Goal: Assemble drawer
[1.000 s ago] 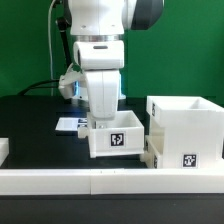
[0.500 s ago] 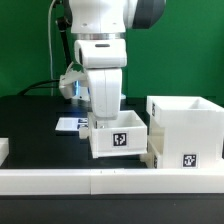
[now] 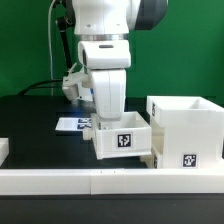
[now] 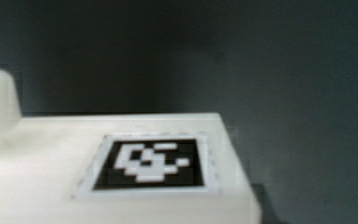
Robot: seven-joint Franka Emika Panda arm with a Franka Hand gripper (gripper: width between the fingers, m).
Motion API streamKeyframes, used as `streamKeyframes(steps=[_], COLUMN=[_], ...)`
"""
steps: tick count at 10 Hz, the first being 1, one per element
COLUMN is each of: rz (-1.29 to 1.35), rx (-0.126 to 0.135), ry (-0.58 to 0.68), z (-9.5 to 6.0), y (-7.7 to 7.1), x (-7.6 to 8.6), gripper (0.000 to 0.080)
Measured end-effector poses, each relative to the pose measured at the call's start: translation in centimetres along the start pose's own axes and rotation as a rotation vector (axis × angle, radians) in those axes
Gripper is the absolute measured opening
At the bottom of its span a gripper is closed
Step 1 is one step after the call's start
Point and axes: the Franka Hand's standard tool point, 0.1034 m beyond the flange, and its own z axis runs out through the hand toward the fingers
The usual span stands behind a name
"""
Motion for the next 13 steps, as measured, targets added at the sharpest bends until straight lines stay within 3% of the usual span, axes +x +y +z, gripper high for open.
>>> streamKeyframes(steps=[13], rz=[0.011], rx=[0.004], ry=[0.009], z=[0.2], y=[0.0], x=[2.5], gripper=[0.0044])
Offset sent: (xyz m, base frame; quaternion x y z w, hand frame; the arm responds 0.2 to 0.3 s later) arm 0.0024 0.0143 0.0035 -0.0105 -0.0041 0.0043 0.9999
